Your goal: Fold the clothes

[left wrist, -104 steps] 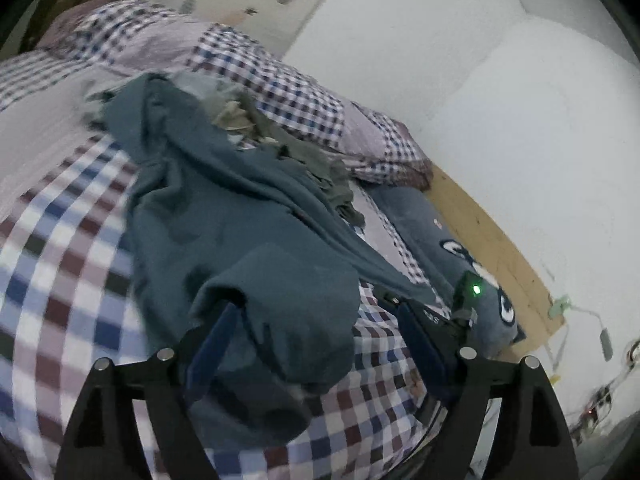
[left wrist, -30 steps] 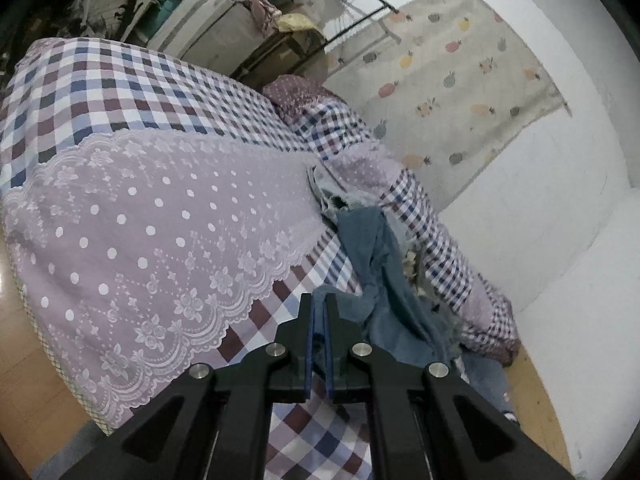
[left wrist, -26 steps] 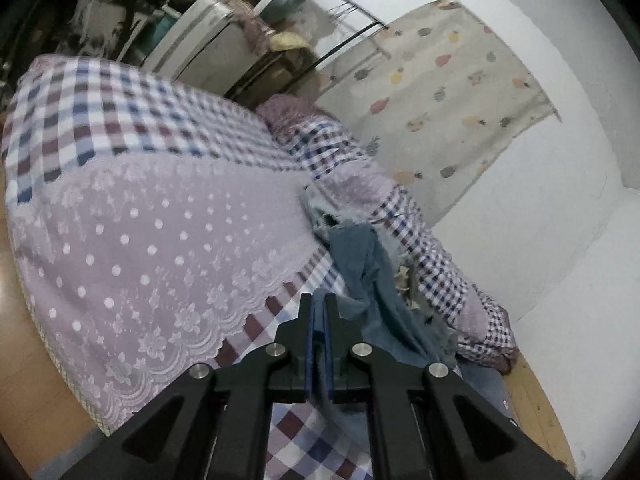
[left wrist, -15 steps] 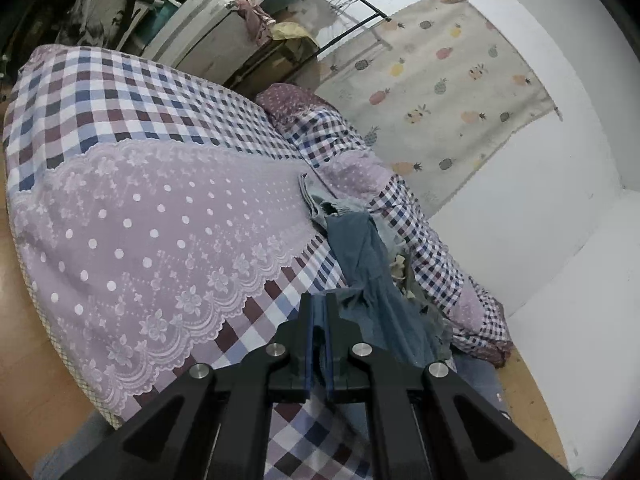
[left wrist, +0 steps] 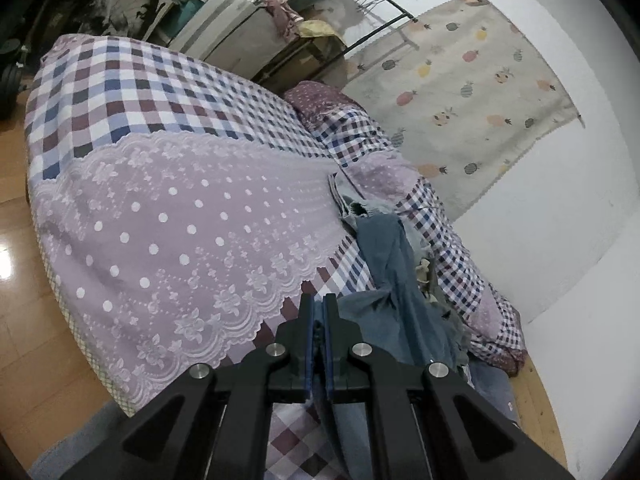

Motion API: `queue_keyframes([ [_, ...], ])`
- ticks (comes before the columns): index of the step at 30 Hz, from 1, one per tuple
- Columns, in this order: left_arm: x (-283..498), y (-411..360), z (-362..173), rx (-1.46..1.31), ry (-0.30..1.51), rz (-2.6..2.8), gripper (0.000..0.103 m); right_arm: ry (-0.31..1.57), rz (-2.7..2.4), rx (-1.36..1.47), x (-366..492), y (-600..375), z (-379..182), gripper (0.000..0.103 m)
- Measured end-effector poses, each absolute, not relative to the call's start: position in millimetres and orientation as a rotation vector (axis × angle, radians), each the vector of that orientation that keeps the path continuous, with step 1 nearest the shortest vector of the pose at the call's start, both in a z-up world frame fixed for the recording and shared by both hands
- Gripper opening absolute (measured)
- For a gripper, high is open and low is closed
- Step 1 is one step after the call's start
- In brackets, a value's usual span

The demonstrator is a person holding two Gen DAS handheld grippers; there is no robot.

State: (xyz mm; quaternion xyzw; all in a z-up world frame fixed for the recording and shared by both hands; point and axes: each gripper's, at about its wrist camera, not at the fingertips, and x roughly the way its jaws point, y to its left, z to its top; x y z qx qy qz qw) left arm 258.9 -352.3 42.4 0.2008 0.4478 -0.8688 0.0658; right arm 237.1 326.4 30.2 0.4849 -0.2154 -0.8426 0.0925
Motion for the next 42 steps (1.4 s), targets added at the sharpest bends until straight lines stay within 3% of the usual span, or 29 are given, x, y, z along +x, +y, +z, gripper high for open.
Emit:
queue_keyframes([
  [9, 256, -351, 39, 0.625, 1.360, -2.608, 0.003, -0.522, -2.396, 1.485, 232, 301, 1, 0.039],
  [18, 254, -349, 39, 0.642, 1.348, -2.614, 0.003, -0.265, -2.097, 1.357, 248, 237, 7, 0.039],
  [23, 252, -349, 39, 0.645, 1.356, -2.611, 0.003, -0.281, -2.114, 1.363, 253, 244, 12, 0.039],
  [31, 248, -347, 39, 0.647, 1.361, -2.618, 0.003, -0.528, -2.329, 1.411, 245, 315, 17, 0.045],
  [37, 246, -347, 38, 0.653, 1.362, -2.623, 0.003, -0.305, -2.267, 1.488, 229, 287, -1, 0.045],
  [39, 247, -347, 39, 0.644, 1.365, -2.627, 0.003, -0.223, -2.259, 1.495, 224, 275, -5, 0.041],
  [40, 247, -348, 40, 0.636, 1.365, -2.632, 0.003, -0.208, -2.252, 1.468, 225, 272, -2, 0.013],
  [41, 248, -348, 40, 0.628, 1.364, -2.636, 0.003, -0.205, -2.246, 1.434, 226, 269, 3, 0.005],
  [42, 249, -348, 41, 0.618, 1.362, -2.643, 0.003, -0.235, -2.240, 1.372, 231, 270, 14, 0.005],
])
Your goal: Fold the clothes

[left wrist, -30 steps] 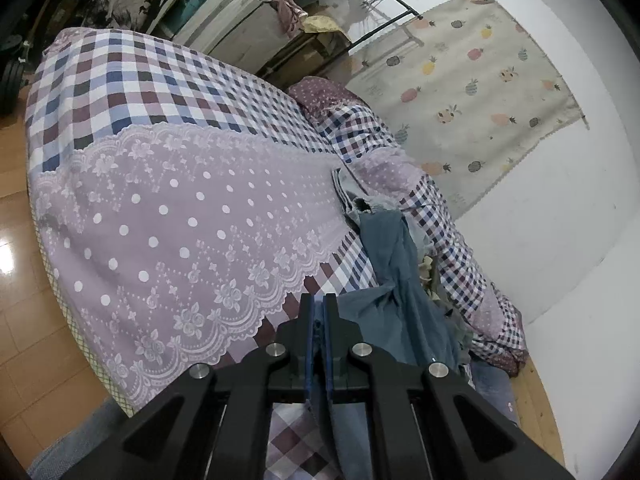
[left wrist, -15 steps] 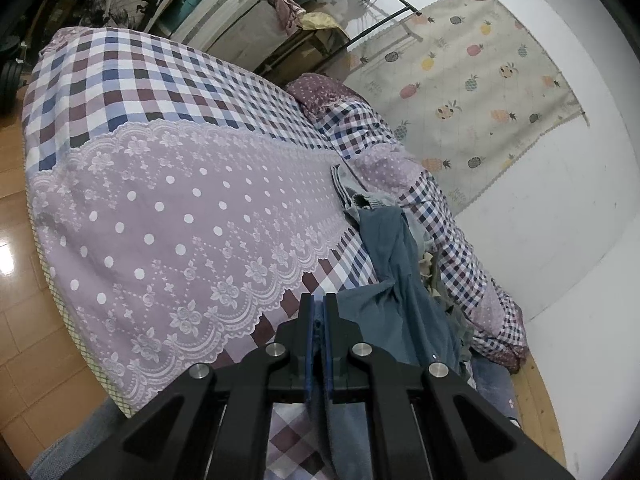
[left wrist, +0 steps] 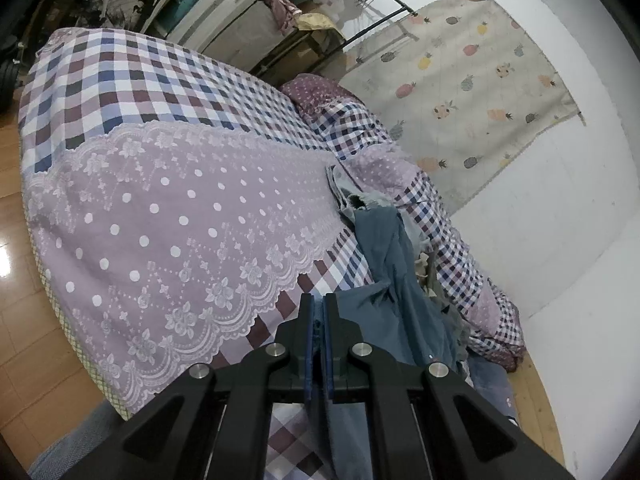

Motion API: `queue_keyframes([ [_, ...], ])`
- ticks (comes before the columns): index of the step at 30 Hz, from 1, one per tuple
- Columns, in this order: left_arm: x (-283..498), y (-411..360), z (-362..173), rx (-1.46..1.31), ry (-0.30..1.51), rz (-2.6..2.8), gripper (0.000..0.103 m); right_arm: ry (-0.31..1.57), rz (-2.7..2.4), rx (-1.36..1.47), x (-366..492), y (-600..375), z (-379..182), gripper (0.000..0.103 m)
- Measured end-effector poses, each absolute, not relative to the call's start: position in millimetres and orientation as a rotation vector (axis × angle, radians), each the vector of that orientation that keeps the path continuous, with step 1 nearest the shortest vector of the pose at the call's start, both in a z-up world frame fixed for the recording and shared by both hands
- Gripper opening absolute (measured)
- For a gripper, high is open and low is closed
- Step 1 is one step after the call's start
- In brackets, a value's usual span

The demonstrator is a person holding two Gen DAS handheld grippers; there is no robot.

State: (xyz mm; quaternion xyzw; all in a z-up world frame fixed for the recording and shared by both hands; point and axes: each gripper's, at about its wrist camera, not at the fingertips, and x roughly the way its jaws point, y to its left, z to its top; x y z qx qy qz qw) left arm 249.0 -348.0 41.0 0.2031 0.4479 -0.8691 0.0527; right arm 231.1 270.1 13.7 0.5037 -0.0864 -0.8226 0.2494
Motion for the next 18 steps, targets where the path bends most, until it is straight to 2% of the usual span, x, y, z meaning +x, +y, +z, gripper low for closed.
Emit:
queue_keyframes([
  [5, 248, -346, 46, 0.596, 1.338, -2.673, 0.003, -0.614, -2.207, 1.049, 247, 313, 66, 0.005],
  [8, 242, -344, 43, 0.639, 1.338, -2.665, 0.003, -0.739, -2.260, 1.054, 235, 334, 63, 0.005],
  [15, 238, -336, 44, 0.673, 1.303, -2.678, 0.003, -0.710, -2.275, 1.583, 209, 336, -15, 0.009],
  [17, 238, -336, 44, 0.664, 1.307, -2.676, 0.003, -0.705, -2.299, 1.552, 212, 339, -10, 0.012],
  [18, 238, -337, 43, 0.664, 1.309, -2.674, 0.003, -0.721, -2.329, 1.531, 214, 344, -6, 0.017],
])
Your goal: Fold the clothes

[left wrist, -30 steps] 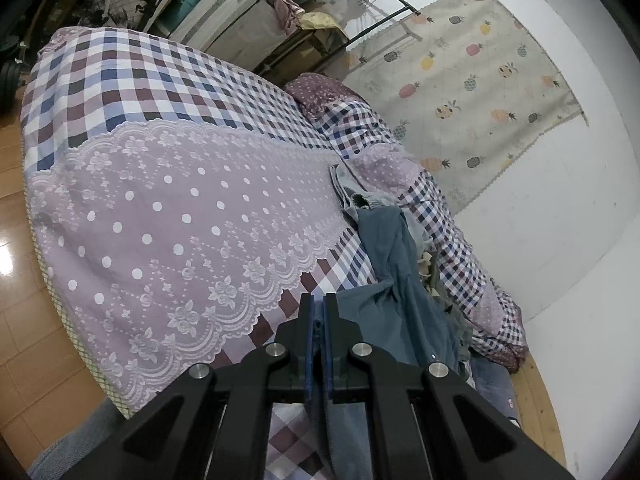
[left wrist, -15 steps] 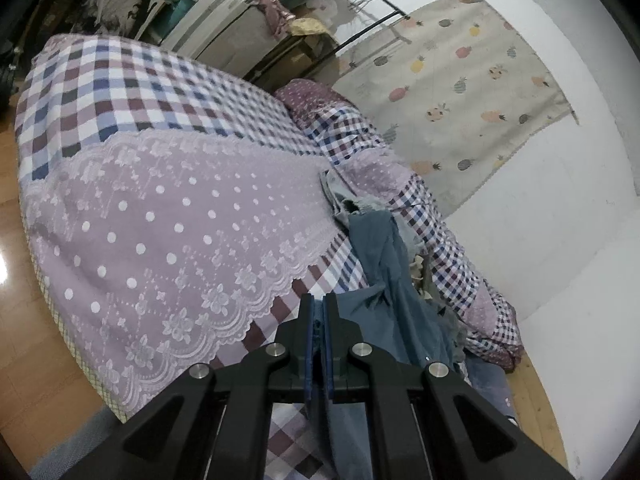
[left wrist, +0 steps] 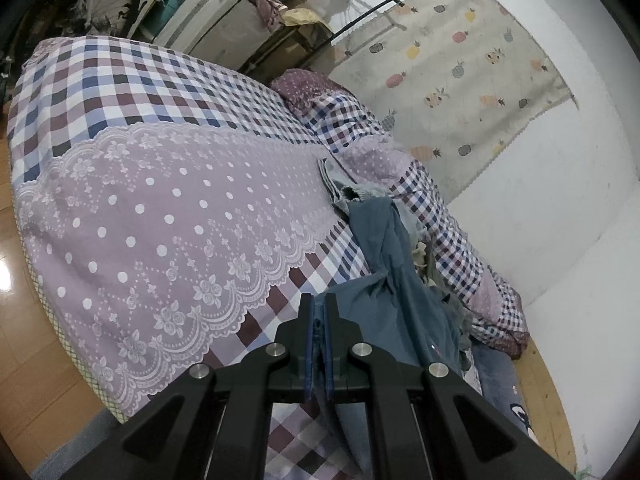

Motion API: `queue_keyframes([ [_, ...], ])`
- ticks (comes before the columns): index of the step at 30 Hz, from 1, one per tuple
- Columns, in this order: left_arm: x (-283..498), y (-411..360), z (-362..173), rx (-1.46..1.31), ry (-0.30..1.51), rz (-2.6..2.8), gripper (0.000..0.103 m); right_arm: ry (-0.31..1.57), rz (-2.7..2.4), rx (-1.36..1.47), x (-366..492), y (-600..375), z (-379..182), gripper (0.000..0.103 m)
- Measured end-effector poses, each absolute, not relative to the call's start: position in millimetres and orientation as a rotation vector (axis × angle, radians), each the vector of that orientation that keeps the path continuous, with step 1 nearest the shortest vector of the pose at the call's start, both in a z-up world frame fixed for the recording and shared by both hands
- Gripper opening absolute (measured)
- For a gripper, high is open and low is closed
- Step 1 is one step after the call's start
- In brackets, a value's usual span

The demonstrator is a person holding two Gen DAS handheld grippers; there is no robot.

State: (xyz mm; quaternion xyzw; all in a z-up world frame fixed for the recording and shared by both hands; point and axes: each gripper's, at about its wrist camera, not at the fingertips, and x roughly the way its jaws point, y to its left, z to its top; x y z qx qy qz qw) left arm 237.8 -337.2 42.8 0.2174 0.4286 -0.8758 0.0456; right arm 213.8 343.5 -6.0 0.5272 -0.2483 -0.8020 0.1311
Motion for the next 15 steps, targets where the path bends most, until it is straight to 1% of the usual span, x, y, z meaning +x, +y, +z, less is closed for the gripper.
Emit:
queue_keyframes([
  [1, 237, -338, 42, 0.665, 1.312, -2.674, 0.003, -0.753, -2.347, 1.516, 215, 351, -4, 0.030],
  [2, 236, -338, 42, 0.666, 1.316, -2.673, 0.003, -0.783, -2.350, 1.506, 215, 359, -2, 0.035],
  [4, 234, -338, 41, 0.668, 1.323, -2.674, 0.003, -0.829, -2.347, 1.487, 218, 363, 0, 0.038],
  [5, 233, -338, 41, 0.666, 1.326, -2.675, 0.003, -0.852, -2.346, 1.477, 220, 365, 1, 0.041],
  [6, 231, -338, 41, 0.664, 1.330, -2.677, 0.003, -0.864, -2.342, 1.469, 222, 366, 2, 0.042],
  [8, 229, -338, 40, 0.660, 1.338, -2.680, 0.003, -0.814, -2.325, 1.468, 220, 359, 2, 0.044],
  [13, 217, -339, 45, 0.635, 1.348, -2.731, 0.003, -0.597, -2.279, 1.511, 216, 331, -5, 0.044],
  [15, 210, -340, 47, 0.624, 1.352, -2.755, 0.003, -0.516, -2.259, 1.522, 217, 319, -11, 0.041],
])
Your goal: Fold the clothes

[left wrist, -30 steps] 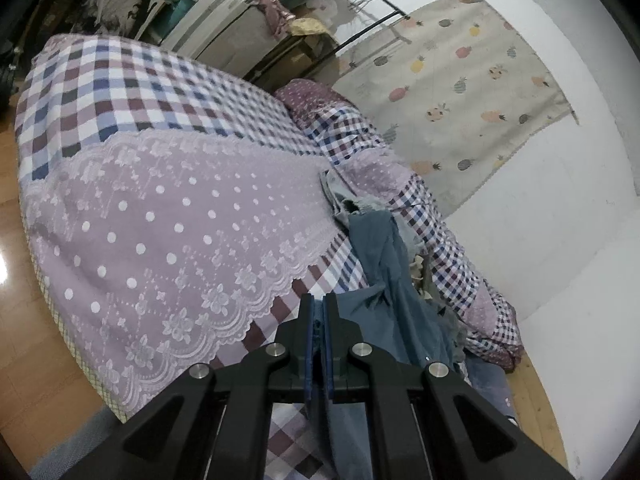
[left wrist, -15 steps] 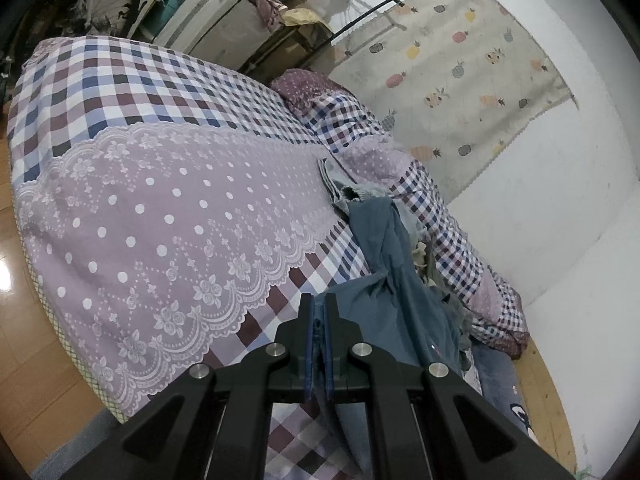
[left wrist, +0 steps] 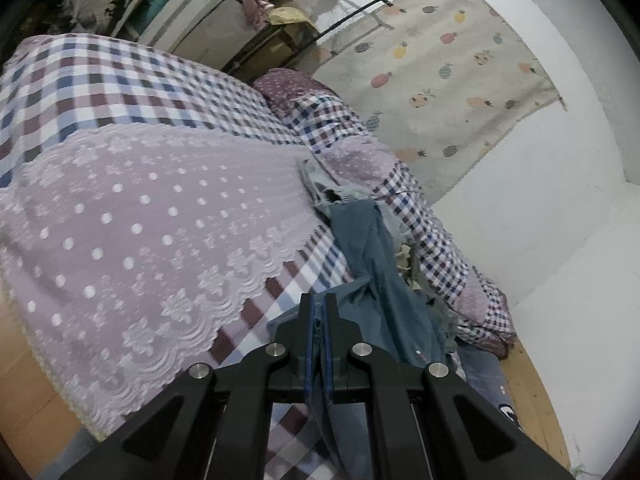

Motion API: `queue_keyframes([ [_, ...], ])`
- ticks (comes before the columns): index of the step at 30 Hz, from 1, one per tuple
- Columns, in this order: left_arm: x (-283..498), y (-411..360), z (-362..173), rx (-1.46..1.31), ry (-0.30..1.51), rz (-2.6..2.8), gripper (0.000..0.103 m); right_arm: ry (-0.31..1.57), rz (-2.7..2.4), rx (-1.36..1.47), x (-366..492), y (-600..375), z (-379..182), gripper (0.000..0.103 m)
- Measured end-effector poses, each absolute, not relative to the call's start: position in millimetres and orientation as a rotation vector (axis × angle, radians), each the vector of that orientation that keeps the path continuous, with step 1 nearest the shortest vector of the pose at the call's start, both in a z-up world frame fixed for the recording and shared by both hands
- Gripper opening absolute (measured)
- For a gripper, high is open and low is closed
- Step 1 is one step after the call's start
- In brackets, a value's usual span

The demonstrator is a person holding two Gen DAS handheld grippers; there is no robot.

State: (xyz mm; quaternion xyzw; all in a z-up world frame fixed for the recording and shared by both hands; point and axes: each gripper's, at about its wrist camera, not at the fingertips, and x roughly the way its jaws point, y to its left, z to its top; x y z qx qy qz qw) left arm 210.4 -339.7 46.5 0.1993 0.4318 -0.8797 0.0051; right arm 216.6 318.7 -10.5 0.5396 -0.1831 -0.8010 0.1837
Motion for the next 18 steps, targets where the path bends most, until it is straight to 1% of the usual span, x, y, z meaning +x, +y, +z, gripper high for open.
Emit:
queue_keyframes([
  [1, 206, -340, 48, 0.617, 1.355, -2.769, 0.003, -0.494, -2.251, 1.512, 218, 318, -9, 0.031],
  [2, 202, -341, 49, 0.610, 1.357, -2.782, 0.003, -0.471, -2.241, 1.491, 217, 315, -5, 0.005],
  [5, 187, -342, 51, 0.599, 1.349, -2.809, 0.003, -0.472, -2.217, 1.416, 210, 313, 9, 0.006],
  [7, 174, -343, 51, 0.601, 1.339, -2.823, 0.003, -0.543, -2.213, 1.364, 197, 316, 20, 0.006],
  [11, 150, -344, 45, 0.626, 1.364, -2.816, 0.003, -0.610, -2.252, 1.325, 167, 328, 37, 0.006],
  [17, 113, -339, 31, 0.732, 1.318, -2.782, 0.003, -0.609, -2.308, 1.426, 115, 329, 27, 0.006],
  [18, 109, -338, 29, 0.746, 1.312, -2.779, 0.003, -0.632, -2.305, 1.442, 107, 327, 22, 0.008],
])
